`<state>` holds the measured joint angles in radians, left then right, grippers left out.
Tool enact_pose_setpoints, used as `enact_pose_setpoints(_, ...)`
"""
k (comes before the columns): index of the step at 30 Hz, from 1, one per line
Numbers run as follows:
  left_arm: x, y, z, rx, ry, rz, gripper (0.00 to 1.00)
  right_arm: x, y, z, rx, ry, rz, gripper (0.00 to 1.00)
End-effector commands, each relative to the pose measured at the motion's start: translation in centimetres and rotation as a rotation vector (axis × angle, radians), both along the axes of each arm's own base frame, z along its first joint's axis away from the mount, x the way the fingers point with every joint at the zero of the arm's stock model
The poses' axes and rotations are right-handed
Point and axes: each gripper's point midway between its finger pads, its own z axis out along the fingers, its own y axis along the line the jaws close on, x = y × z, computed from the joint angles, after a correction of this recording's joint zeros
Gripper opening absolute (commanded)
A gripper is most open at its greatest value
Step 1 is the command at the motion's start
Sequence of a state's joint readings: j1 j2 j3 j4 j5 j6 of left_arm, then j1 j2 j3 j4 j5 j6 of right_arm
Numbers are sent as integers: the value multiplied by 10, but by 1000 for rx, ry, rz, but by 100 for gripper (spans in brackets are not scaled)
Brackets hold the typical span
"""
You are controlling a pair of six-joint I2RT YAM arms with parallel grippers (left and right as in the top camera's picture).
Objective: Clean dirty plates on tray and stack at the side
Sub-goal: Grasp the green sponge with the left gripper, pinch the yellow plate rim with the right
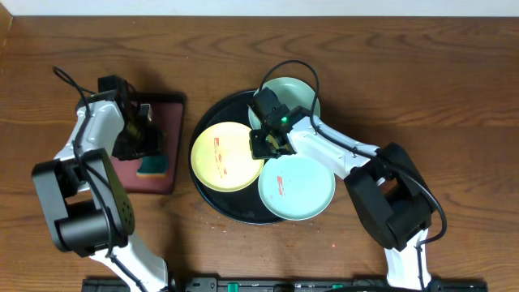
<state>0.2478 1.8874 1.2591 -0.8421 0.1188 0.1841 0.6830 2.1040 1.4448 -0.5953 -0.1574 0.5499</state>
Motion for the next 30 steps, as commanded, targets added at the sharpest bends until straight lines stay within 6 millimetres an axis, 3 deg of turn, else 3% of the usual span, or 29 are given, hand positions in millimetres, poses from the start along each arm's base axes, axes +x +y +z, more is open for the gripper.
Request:
enact_pose_setpoints(1,8,-1,12,-9,-44,-6,57,2,2,-5,0,2,19,1)
enact_pose_setpoints(8,7,-1,2,-10,-42,-5,44,2,2,-5,0,2,19,1)
enact_pose_setpoints(12,11,0,1,-4,-60,-5,45,3,2,-5,1,1,17,1)
enact_pose_setpoints(16,15,1,0,0,-76,-5,56,4,0,-5,0,2,13,1)
enact_pose_setpoints(24,6,-1,-12,-4,-61,-5,55,4,-1,-5,0,2,11,1)
enact_pose_setpoints(27,3,-2,-14,-6,-55,2,46,4,-1,-5,0,1,11,1)
enact_pose_setpoints(30,5,-2,-14,-5,-60,3,30,4,-1,-5,1,1,11,1)
